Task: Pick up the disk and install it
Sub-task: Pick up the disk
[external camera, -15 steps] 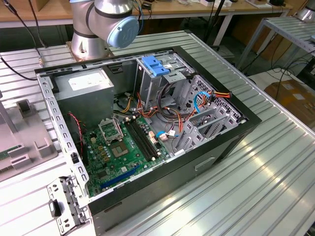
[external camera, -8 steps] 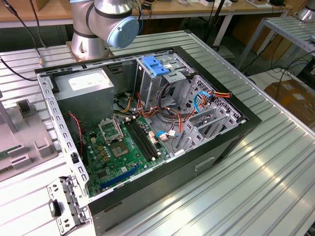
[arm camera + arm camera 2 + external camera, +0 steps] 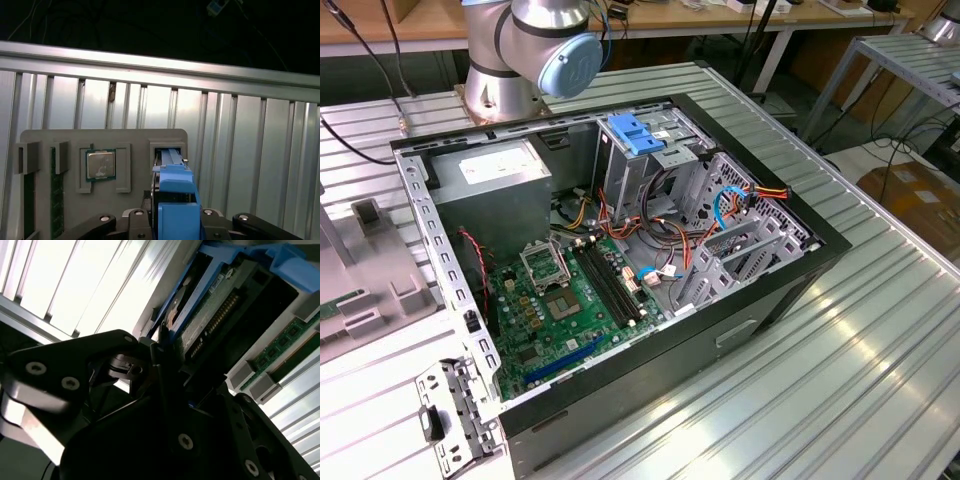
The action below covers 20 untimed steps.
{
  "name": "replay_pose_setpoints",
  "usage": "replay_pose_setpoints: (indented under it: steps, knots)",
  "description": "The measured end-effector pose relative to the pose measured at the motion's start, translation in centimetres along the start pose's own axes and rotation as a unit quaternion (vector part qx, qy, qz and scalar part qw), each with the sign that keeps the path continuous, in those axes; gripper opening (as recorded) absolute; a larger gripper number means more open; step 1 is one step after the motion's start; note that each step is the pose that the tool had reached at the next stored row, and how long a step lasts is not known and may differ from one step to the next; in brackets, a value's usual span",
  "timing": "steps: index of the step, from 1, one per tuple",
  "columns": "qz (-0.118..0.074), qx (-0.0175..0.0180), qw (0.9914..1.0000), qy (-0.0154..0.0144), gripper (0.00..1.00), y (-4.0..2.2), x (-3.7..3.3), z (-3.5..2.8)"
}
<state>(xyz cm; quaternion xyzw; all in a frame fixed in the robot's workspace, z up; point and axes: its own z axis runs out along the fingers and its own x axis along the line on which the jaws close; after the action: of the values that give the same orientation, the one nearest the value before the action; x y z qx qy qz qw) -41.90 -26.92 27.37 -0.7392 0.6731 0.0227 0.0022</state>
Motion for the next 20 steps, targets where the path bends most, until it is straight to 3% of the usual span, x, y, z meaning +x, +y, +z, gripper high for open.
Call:
replay_pose_setpoints:
  steps: [14,16,20]
  knots:
    - [0.003,0.0001,1.00000,-0.0001,0.36,0.00,0.00,0.07]
    - [0.031,0.0012,0.99953,-0.0008,0.36,0.00,0.00,0.07]
    - [0.071,0.0026,0.99750,-0.0019,0.36,-0.01,0.00,0.09]
